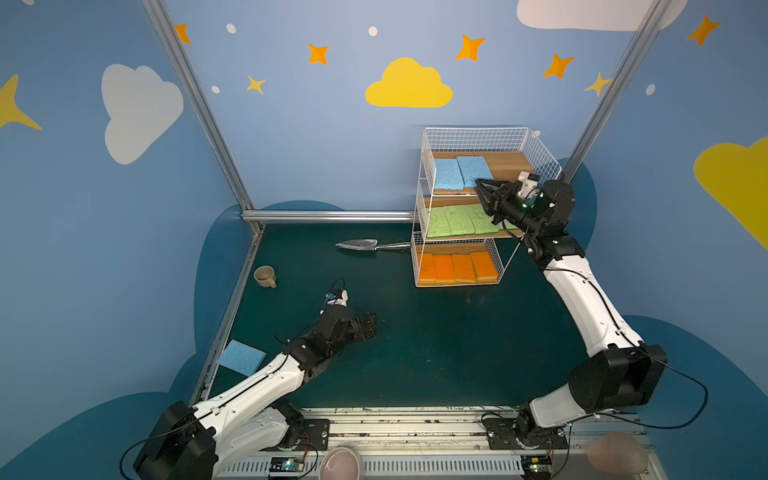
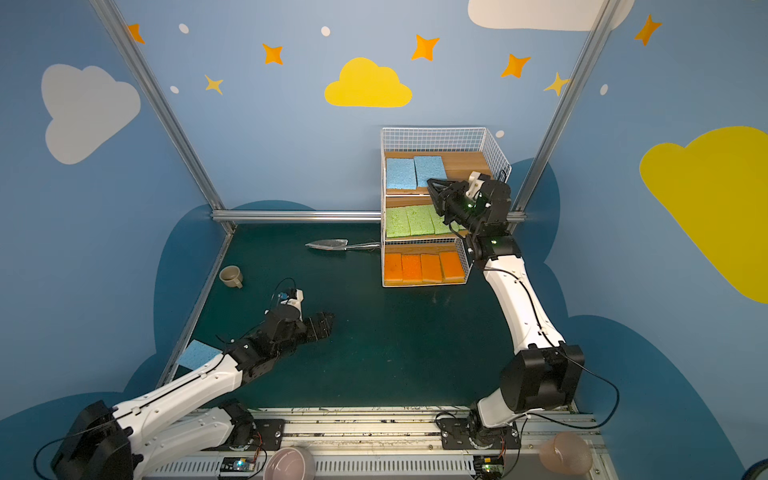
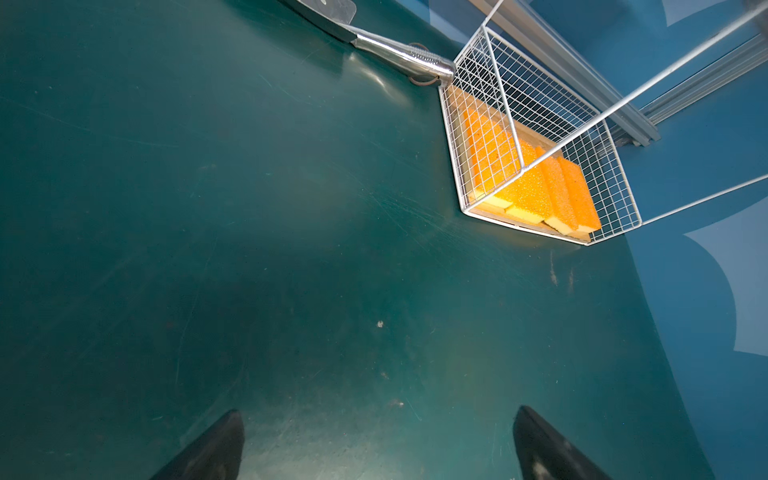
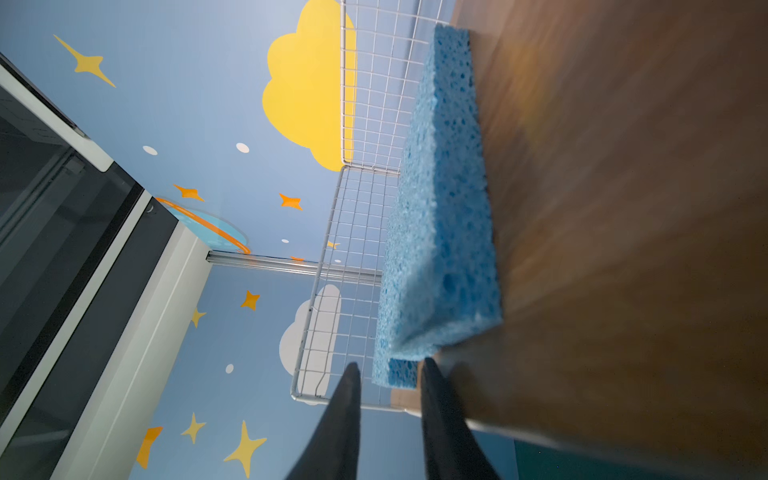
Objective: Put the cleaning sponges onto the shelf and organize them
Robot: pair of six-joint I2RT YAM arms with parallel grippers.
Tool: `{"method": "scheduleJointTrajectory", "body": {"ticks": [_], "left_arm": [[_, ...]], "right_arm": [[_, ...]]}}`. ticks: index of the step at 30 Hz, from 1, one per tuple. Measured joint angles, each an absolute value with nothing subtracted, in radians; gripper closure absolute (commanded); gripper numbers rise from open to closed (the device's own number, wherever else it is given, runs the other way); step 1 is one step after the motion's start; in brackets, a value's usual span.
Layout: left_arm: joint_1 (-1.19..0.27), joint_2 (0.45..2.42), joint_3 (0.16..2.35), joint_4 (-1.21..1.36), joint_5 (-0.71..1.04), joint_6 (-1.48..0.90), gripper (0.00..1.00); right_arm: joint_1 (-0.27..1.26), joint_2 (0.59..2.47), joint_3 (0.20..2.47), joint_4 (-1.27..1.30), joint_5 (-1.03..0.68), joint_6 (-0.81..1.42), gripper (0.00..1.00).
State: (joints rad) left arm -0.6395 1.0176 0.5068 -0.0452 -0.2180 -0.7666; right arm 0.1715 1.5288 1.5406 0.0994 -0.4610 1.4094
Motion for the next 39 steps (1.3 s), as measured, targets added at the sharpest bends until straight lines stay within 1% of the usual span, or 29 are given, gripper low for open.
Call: {"method": "scheduleJointTrajectory", "body": {"ticks": [7,10,11,13,18,21,25,30,36,39], "left_arm": [[-0.632,0.996,0.507,-0.061,-0.225,-0.763,0.0],[-0.59,0.967,0.508,-0.093,-0.218,-0.763,0.0],[-0.571,0.957,0.509,-0.107,-0.215,-0.765,0.0],[-0.52,0.926,0.524,-0.168,-0.219,-0.779,0.0],[-0.399,0.848,0.607,-0.36,-0.272,-0.823,0.0],[-0.316,0.805,0.646,-0.462,-0.307,-0.851,0.0],[-0.168,0.793,0.661,-0.584,-0.337,-0.916,0.0],[-0.026,0.892,0.693,-0.718,-0.374,-0.974,0.0],[0.151,1.015,0.705,-0.73,-0.374,-0.955,0.0],[0.246,1.039,0.704,-0.719,-0.355,-0.931,0.0]], "right_arm": [[0.159,1.52,1.539,0.097,-0.471,1.391,0.65],[0.154,1.5,1.531,0.087,-0.477,1.364,0.61],[0.154,1.492,1.529,0.083,-0.481,1.352,0.61],[0.152,1.472,1.523,0.073,-0.497,1.32,0.63],[0.155,1.403,1.485,0.046,-0.563,1.231,0.62],[0.168,1.347,1.408,0.042,-0.589,1.182,0.62],[0.207,1.288,1.271,0.047,-0.61,1.126,0.62],[0.247,1.253,1.064,0.079,-0.63,1.09,0.63],[0.273,1.248,0.883,0.098,-0.627,1.023,0.61],[0.28,1.251,0.826,0.105,-0.632,0.988,0.57]]}}
